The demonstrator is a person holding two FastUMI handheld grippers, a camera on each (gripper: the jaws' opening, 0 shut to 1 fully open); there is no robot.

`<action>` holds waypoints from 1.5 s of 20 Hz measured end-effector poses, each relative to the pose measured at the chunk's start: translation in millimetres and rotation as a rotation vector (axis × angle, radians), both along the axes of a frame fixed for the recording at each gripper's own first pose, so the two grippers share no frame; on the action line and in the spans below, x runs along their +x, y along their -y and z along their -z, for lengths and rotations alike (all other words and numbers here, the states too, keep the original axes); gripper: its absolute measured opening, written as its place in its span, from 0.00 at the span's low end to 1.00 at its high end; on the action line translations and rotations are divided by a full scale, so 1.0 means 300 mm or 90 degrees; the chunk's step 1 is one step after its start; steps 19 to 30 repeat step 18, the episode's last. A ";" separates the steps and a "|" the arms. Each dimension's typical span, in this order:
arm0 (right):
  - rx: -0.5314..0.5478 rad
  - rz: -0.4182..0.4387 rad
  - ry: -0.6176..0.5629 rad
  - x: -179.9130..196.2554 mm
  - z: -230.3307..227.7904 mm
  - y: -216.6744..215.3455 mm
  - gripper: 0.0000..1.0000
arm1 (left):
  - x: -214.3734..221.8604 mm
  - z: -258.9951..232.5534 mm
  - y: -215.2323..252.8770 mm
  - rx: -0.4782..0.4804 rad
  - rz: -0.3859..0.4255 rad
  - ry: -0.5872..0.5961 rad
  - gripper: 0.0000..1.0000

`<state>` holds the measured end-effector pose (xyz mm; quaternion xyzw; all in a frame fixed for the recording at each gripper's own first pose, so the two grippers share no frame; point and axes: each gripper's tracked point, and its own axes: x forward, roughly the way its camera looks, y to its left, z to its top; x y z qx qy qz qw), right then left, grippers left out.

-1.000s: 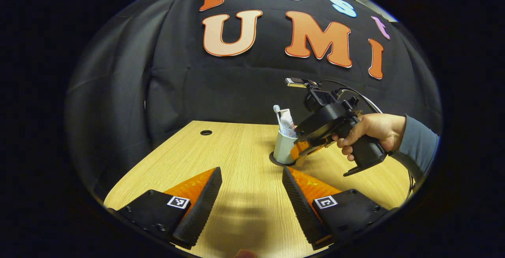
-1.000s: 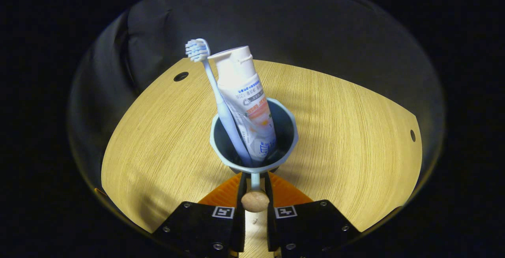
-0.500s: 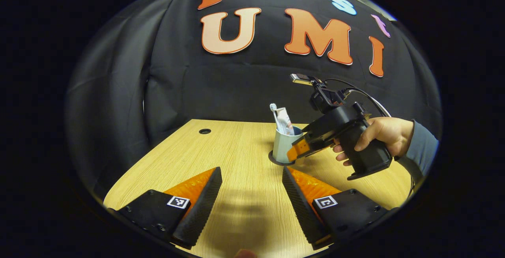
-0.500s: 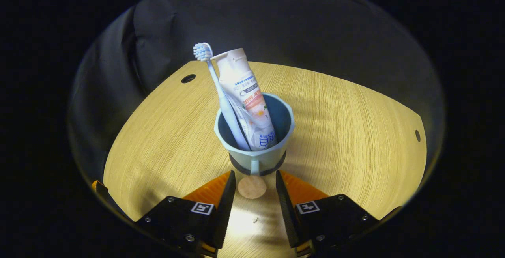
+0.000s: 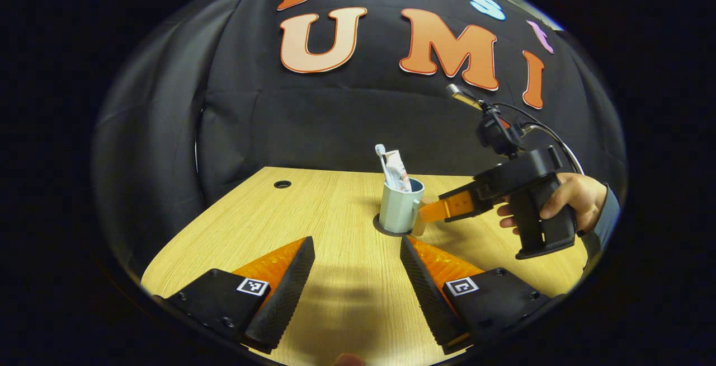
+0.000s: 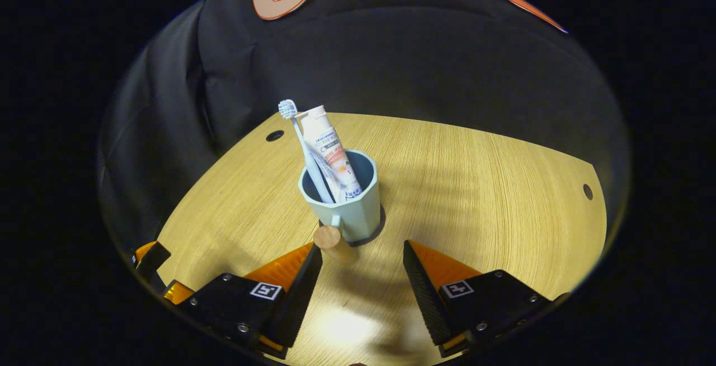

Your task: Put the toothbrush and toothpaste on the desktop into the cup, then pick up the cup and place it on the coaster on the desktop.

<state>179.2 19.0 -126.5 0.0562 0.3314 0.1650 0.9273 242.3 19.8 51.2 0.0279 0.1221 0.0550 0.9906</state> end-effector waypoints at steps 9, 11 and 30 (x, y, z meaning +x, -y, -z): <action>0.021 0.091 0.142 -0.075 -0.122 0.268 0.90 | 0.039 -0.055 0.114 0.007 0.039 0.037 0.99; 0.037 0.096 0.145 -0.122 -0.134 0.303 0.90 | 0.048 -0.060 0.152 -0.001 0.056 0.039 0.99; 0.022 0.152 0.221 -0.228 -0.188 0.471 0.90 | 0.061 -0.116 0.265 -0.003 0.086 0.061 0.99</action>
